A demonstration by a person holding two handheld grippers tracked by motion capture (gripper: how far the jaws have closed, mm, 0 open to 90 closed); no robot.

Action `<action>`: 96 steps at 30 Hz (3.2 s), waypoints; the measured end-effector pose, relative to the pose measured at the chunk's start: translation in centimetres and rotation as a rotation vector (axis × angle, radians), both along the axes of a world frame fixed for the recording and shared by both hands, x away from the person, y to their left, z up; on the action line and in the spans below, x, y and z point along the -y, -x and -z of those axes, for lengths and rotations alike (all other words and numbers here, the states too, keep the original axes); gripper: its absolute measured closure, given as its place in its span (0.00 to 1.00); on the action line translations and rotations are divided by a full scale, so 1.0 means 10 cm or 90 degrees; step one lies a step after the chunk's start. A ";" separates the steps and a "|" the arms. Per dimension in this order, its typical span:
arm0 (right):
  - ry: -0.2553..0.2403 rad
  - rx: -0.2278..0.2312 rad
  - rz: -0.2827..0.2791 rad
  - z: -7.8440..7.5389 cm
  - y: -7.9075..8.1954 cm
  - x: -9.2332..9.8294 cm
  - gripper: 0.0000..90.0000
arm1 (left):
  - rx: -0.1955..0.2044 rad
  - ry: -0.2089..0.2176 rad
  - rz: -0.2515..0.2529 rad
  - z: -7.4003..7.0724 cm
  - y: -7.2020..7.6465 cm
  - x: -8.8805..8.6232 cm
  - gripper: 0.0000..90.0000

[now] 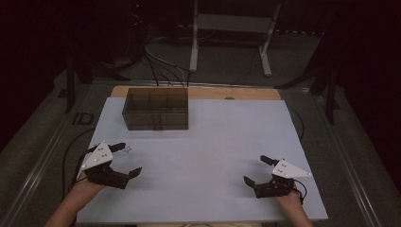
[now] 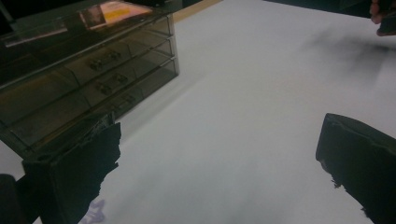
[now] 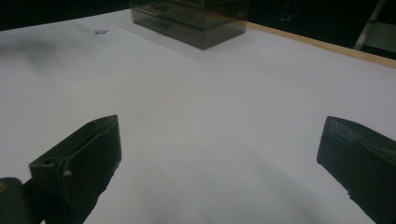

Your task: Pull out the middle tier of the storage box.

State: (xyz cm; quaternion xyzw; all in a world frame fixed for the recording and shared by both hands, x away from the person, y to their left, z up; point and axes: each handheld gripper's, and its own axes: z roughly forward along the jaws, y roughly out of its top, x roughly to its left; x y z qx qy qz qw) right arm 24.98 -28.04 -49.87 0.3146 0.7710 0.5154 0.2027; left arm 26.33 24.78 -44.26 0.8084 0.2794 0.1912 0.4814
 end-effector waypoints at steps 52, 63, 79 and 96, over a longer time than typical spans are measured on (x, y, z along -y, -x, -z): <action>0.005 -0.005 -0.005 0.01 0.00 -0.01 0.00 | 0.046 -0.217 -0.008 0.02 -0.50 0.33 0.00; 0.006 -0.007 -0.006 0.02 0.00 -0.02 0.00 | 0.071 -0.270 -0.010 0.03 -0.59 0.43 0.00; 0.009 -0.010 -0.008 0.02 -0.01 -0.02 0.00 | 0.098 -0.348 -0.026 0.10 -0.69 0.52 0.00; 0.010 -0.012 -0.007 0.03 -0.01 -0.02 0.00 | 0.167 -0.479 -0.072 0.20 -0.75 0.69 0.00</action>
